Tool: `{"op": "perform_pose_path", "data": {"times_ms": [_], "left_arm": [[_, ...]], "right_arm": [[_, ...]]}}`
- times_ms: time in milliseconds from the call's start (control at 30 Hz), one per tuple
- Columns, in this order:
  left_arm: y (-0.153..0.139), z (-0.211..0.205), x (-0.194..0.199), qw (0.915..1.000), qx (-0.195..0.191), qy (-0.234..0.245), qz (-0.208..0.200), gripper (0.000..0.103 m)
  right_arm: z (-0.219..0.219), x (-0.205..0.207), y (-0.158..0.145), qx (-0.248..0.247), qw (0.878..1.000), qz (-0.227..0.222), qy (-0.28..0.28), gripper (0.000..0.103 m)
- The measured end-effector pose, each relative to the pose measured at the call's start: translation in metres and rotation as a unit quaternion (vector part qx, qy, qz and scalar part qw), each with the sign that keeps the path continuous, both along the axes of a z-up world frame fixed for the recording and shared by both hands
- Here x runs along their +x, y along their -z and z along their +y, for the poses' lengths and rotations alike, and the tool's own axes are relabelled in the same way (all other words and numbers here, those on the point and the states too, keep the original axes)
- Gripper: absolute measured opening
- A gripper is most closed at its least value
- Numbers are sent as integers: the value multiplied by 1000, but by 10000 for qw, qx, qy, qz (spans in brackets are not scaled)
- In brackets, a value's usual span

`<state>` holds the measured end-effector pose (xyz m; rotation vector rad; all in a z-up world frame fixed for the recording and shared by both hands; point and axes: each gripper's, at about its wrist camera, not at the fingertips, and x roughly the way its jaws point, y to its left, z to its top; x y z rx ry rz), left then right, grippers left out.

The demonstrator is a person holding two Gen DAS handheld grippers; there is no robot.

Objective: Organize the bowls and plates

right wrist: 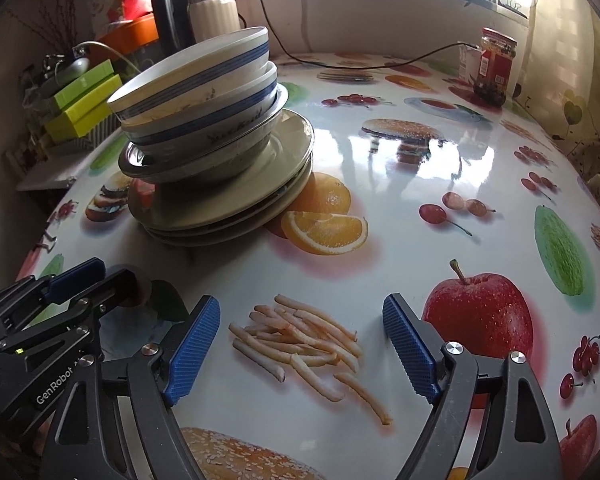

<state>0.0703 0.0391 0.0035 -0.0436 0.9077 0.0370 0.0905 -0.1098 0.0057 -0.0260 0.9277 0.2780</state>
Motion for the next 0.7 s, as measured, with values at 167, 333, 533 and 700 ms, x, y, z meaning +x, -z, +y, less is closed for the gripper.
{"op": "perform_pose_path", "data": {"times_ms": [167, 333, 533, 700], "left_arm": [[0, -1, 0, 10000, 7, -4, -6, 37], [0, -1, 0, 10000, 8, -4, -10, 37], [0, -1, 0, 10000, 9, -6, -9, 37], [0, -1, 0, 10000, 11, -10, -13, 38]], "right_arm": [[1, -1, 1, -39, 10000, -16, 8, 86], [1, -1, 1, -64, 10000, -24, 23, 86], [2, -2, 2, -128, 9999, -41, 39, 87], [2, -1, 2, -135, 9999, -43, 39, 87]]}}
